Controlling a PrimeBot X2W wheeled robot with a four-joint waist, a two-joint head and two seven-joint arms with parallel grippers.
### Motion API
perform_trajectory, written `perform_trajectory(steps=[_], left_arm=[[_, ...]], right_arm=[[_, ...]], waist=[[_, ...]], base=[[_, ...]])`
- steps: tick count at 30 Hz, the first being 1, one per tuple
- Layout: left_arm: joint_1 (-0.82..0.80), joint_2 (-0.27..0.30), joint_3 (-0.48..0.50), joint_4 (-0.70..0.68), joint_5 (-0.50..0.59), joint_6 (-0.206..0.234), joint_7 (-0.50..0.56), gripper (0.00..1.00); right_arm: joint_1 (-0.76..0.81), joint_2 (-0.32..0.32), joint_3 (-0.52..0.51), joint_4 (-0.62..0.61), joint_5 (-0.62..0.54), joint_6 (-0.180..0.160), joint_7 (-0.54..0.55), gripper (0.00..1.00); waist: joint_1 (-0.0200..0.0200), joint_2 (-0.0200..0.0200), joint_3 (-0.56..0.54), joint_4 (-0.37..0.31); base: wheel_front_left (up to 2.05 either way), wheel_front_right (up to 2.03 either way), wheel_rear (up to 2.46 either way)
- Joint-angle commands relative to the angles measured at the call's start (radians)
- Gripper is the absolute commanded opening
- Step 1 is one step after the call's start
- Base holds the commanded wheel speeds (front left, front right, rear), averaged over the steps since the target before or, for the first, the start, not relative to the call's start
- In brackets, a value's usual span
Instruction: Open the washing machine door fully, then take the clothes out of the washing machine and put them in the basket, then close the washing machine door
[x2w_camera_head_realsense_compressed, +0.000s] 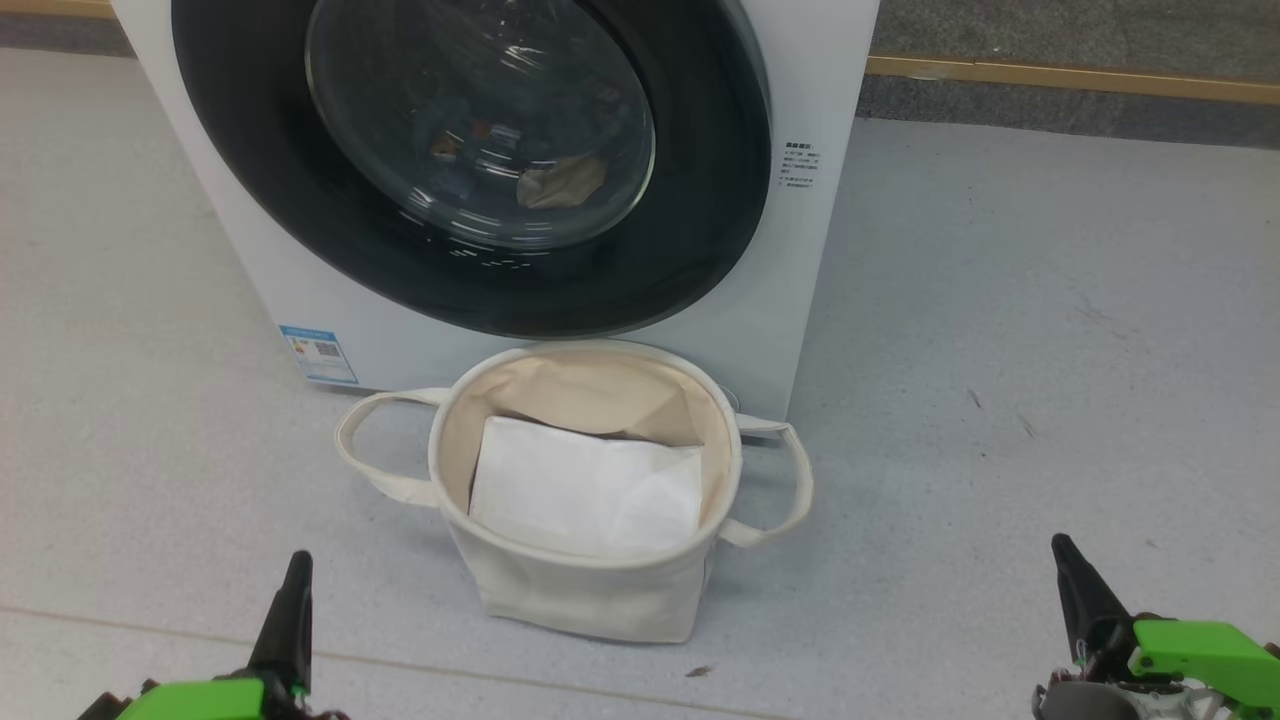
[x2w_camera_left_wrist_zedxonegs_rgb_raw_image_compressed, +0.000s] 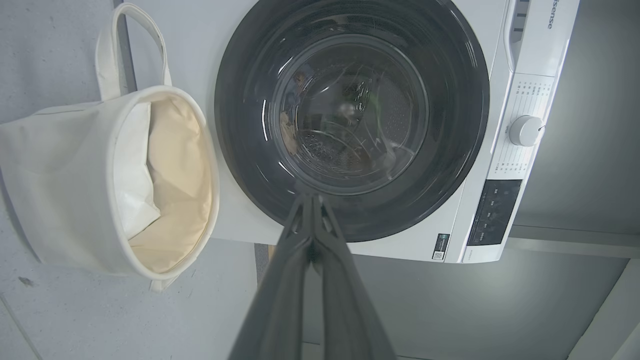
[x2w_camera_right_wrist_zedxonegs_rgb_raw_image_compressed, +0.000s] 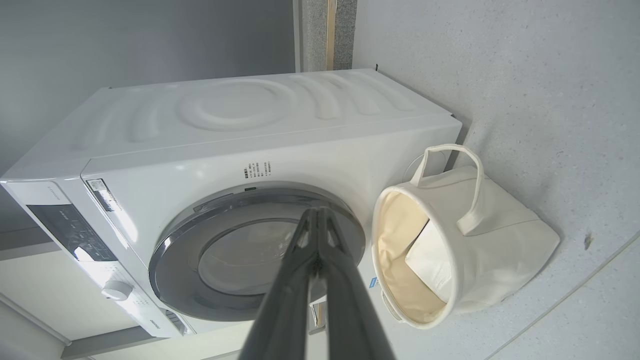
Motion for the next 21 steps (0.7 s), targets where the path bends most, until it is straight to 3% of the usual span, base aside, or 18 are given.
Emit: perform_trajectory(steps=[1, 9, 10, 21], left_arm=[[-0.045, 0.006, 0.033, -0.026, 0.003, -0.007, 0.008, 0.0], [-0.045, 0.006, 0.033, -0.026, 0.003, -0.007, 0.008, 0.0], [0.0, 0.0, 0.0, 0.001, 0.0, 0.0, 0.0, 1.0], [0.011, -0.001, 0.008, 0.031, 0.012, 0.0, -0.025, 1.0]], right_arm=[[-0.049, -0.007, 0.02, -0.031, -0.003, 0.0, 0.007, 0.0], [-0.049, -0.007, 0.02, -0.031, -0.003, 0.0, 0.007, 0.0], [0.0, 0.0, 0.0, 0.002, 0.0, 0.0, 0.0, 1.0], [0.0, 0.004, 0.01, 0.035, -0.013, 0.0, -0.025, 1.0]], waist=[[0.0, 0.0, 0.0, 0.0], [0.0, 0.0, 0.0, 0.0], [0.0, 0.0, 0.0, 0.0], [0.0018, 0.0, 0.0, 0.002]], base=[[0.0, 0.0, 0.0], [0.0, 0.0, 0.0], [0.0, 0.0, 0.0], [0.0, 0.0, 0.0]])
